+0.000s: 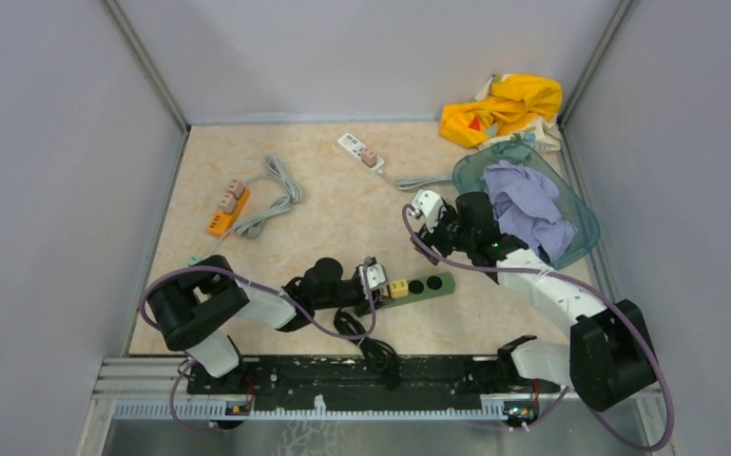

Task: Pull the plug off the socket
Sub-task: Place the plug at the center of the board, then remove the plug from the socket.

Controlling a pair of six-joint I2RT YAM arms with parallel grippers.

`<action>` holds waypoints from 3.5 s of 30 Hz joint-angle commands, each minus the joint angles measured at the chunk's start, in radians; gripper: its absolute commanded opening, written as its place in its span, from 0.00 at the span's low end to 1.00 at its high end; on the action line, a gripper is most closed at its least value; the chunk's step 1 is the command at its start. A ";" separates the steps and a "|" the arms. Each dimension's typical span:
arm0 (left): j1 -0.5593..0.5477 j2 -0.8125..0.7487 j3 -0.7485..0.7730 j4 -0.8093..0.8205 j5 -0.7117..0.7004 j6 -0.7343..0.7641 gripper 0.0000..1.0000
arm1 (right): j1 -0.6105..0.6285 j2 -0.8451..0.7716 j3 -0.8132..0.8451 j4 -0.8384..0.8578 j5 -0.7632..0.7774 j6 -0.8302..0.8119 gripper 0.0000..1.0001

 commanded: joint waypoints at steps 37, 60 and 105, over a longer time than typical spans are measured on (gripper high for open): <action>0.000 -0.452 -0.111 -0.271 -0.018 -0.162 0.85 | 0.042 -0.007 0.115 -0.532 -0.784 -0.506 0.72; 0.009 -0.679 -0.273 -0.231 -0.117 -0.189 1.00 | 0.200 0.040 0.060 -0.409 -0.627 -0.451 0.82; 0.007 -0.149 -0.134 0.087 -0.012 0.129 0.80 | 0.289 0.124 0.095 -0.371 -0.332 -0.460 0.00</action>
